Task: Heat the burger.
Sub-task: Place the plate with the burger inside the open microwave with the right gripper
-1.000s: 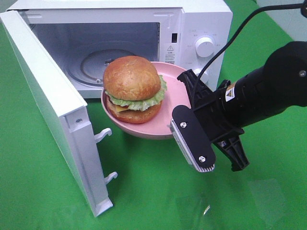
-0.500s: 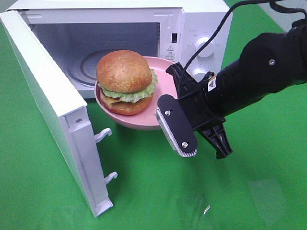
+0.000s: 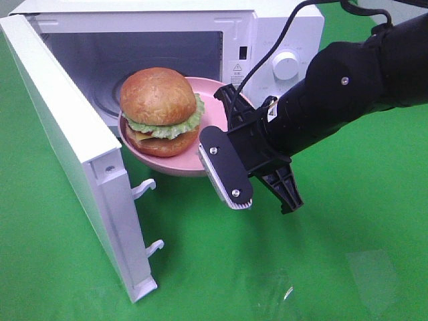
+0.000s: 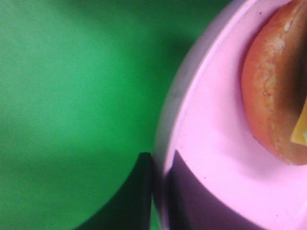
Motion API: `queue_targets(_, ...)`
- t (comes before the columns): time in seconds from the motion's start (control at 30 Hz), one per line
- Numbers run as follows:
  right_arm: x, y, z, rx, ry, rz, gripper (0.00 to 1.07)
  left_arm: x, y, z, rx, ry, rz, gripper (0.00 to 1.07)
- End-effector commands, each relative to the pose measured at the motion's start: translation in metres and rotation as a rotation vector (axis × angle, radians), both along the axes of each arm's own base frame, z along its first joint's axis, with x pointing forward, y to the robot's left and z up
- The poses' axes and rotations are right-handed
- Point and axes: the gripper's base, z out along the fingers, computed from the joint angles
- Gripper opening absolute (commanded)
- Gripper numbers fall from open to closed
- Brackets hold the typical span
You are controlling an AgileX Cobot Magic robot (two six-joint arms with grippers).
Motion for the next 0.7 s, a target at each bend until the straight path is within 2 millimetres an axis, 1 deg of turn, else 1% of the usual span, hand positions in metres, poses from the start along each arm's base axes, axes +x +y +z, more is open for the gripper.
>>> queue_targets(0.03,0.008,0.006,0.010,0.054,-0.055,-0.018,0.00,-0.002,-0.001,0.000,-0.006,-0.022,-0.004,1.00)
queue_targets(0.3,0.010,0.007,0.008,0.051,-0.052,-0.018,0.00,-0.002,-0.001,0.000,-0.006,-0.022,-0.004,1.00)
queue_targets(0.5,0.016,0.012,0.004,0.042,-0.041,-0.015,0.00,-0.002,-0.001,0.000,-0.006,-0.022,-0.004,1.00)
queue_targets(0.57,0.022,0.017,0.004,0.042,-0.034,-0.015,0.00,-0.002,-0.001,0.000,-0.006,-0.022,-0.004,1.00)
queue_targets(0.7,0.026,0.020,0.006,0.049,-0.044,-0.015,0.00,-0.002,-0.001,0.000,-0.006,-0.022,-0.004,1.00)
